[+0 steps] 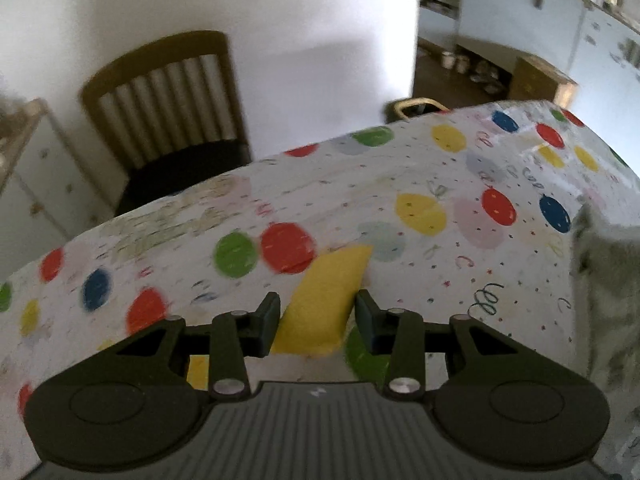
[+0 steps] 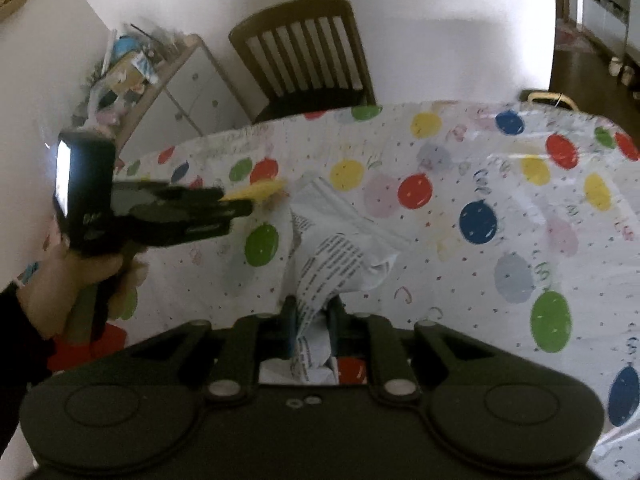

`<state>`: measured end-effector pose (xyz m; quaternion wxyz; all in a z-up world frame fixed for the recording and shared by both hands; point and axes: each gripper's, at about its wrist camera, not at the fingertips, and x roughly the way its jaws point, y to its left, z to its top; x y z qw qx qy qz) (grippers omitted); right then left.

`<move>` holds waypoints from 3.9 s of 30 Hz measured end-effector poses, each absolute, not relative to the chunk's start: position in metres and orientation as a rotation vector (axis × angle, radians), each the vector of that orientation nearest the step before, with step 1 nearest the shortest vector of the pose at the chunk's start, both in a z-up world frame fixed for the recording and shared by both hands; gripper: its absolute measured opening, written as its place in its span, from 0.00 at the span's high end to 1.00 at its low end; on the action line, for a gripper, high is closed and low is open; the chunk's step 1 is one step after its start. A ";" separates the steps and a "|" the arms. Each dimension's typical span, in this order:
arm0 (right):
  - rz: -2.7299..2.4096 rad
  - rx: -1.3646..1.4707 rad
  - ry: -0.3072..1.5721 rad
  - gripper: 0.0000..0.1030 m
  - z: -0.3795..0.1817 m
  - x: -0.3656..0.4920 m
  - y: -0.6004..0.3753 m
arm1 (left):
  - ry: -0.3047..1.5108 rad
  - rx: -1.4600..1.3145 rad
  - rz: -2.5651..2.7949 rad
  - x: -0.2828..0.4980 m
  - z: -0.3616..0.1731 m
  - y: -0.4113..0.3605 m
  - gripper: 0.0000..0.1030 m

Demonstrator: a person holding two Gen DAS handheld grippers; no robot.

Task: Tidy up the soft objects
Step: 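Carry the yellow cloth with the left gripper while the right gripper carries the paper bag, then lower the yellow cloth into the box with the left gripper while the right gripper drops the paper bag inside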

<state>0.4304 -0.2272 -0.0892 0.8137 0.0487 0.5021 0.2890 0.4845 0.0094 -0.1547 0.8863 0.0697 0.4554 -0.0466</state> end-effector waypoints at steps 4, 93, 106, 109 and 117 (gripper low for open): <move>0.595 0.111 1.034 0.86 -0.071 0.424 -0.239 | 0.925 0.107 -0.045 0.462 -0.137 0.020 0.70; 0.873 0.058 1.142 0.73 -0.044 0.206 0.052 | 0.747 -0.299 0.122 0.058 -0.087 0.257 0.72; 0.963 0.018 0.977 0.43 -0.012 0.178 0.024 | 0.744 -0.269 0.125 0.048 -0.073 0.247 0.31; 0.978 -0.014 0.912 0.40 -0.006 0.166 0.018 | 0.727 -0.236 0.127 0.044 -0.063 0.240 0.31; 1.002 -0.058 0.785 0.30 -0.001 0.135 0.002 | 0.710 -0.225 0.113 0.031 -0.043 0.225 0.23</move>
